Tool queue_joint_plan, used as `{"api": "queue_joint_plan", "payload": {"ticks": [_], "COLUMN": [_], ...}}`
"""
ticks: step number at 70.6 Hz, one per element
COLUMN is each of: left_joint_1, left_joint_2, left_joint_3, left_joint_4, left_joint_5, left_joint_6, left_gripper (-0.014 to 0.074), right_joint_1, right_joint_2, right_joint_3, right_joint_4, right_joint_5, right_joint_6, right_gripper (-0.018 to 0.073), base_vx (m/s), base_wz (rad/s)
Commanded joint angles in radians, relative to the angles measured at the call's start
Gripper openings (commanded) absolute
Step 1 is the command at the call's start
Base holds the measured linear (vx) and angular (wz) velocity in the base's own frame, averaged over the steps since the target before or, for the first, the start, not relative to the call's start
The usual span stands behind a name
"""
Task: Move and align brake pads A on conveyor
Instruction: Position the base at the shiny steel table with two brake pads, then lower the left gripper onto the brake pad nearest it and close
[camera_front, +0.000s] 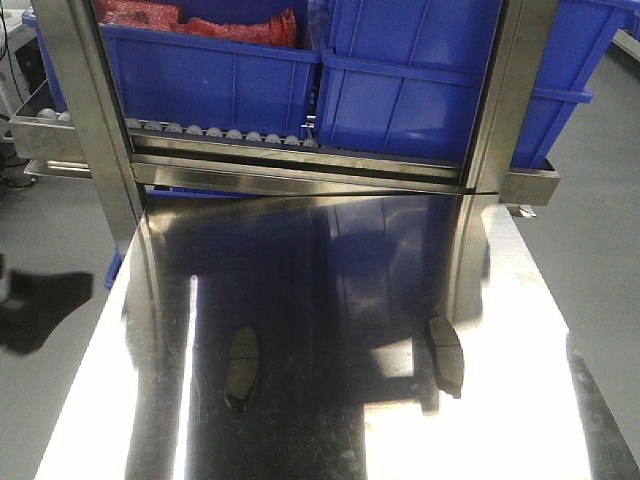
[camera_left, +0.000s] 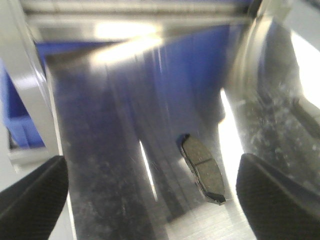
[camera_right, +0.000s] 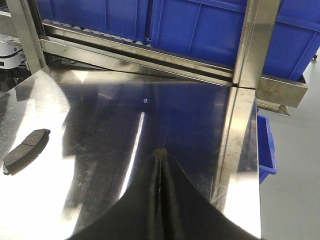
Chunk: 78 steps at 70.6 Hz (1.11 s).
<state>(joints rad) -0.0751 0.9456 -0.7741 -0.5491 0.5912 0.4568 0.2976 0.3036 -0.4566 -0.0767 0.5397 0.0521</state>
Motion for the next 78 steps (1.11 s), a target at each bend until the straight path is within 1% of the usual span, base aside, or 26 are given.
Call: {"api": "queue_joint_plan", "payload": {"ticks": [1,5,8,12,15,19,22,23,27,32,35,36,39,44,48,55,63,78], "left_joint_1": [-0.008,-0.018,-0.037,-0.071,-0.111,-0.165,-0.217,-0.232,-0.291,-0.338,-0.363,-0.373,-0.408,-0.449,-0.466,-0.465,-0.460,-0.460], "left_joint_2": [0.130,0.217,0.270,0.344,0.391,0.457,0.498,0.518,0.568,0.625,0.664,0.676,0.712,0.776,0.831,0.893,0.924,0.956], "left_joint_3": [-0.115,-0.162,-0.197,-0.235,-0.266,-0.301,-0.329,-0.337,-0.373,-0.409,-0.431,-0.439,-0.465,-0.508,-0.545,-0.590,-0.601,-0.601], "left_joint_4": [-0.031,-0.028,-0.009,0.034,0.088,0.164,0.237,0.258,0.346,0.412,0.435,0.441,0.451,0.458,0.459,0.462,0.475,0.475], "left_joint_5": [0.001,0.006,0.001,-0.004,-0.006,-0.007,-0.007,-0.005,0.001,0.022,0.039,0.042,0.046,0.063,0.095,0.146,0.149,0.150], "left_joint_6": [-0.016,-0.032,-0.058,-0.113,-0.166,-0.264,-0.339,-0.382,-0.505,-0.659,-0.733,-0.746,-0.762,-0.776,-0.780,-0.836,-0.897,-0.915], "left_gripper": [0.0624,0.0622,0.0621,0.0614,0.0611,0.0610,0.0611,0.0611,0.0610,0.0606,0.0605,0.0606,0.0603,0.0593,0.0591,0.0591,0.0591,0.0589], "right_joint_1": [-0.003,-0.003,-0.003,-0.003,-0.003,-0.003,-0.003,-0.003,-0.003,-0.003,-0.003,-0.003,-0.003,-0.003,-0.003,-0.003,-0.003,-0.003], "right_joint_2": [0.009,0.009,0.009,0.009,0.009,0.009,0.009,0.009,0.009,0.009,0.009,0.009,0.009,0.009,0.009,0.009,0.009,0.009], "right_joint_3": [-0.028,-0.028,-0.028,-0.028,-0.028,-0.028,-0.028,-0.028,-0.028,-0.028,-0.028,-0.028,-0.028,-0.028,-0.028,-0.028,-0.028,-0.028], "right_joint_4": [-0.007,-0.007,-0.007,-0.007,-0.007,-0.007,-0.007,-0.007,-0.007,-0.007,-0.007,-0.007,-0.007,-0.007,-0.007,-0.007,-0.007,-0.007], "right_joint_5": [-0.074,-0.074,-0.074,-0.074,-0.074,-0.074,-0.074,-0.074,-0.074,-0.074,-0.074,-0.074,-0.074,-0.074,-0.074,-0.074,-0.074,-0.074], "right_joint_6": [0.000,0.000,0.000,0.000,0.000,0.000,0.000,0.000,0.000,0.000,0.000,0.000,0.000,0.000,0.000,0.000,0.000,0.000], "right_gripper": [-0.0009,-0.0009,-0.0009,-0.0009,-0.0009,-0.0009,-0.0009,-0.0009,-0.0009,-0.0009,-0.0009,-0.0009,-0.0009,-0.0009,-0.0009,-0.0009,-0.0009,-0.0009], "base_vx": [0.00,0.00,0.00,0.00,0.00,0.00,0.00,0.00,0.00,0.00,0.00,0.00,0.00,0.00,0.00,0.00,0.00,0.00], "base_wz": [0.00,0.00,0.00,0.00,0.00,0.00,0.00,0.00,0.00,0.00,0.00,0.00,0.00,0.00,0.00,0.00,0.00,0.00]}}
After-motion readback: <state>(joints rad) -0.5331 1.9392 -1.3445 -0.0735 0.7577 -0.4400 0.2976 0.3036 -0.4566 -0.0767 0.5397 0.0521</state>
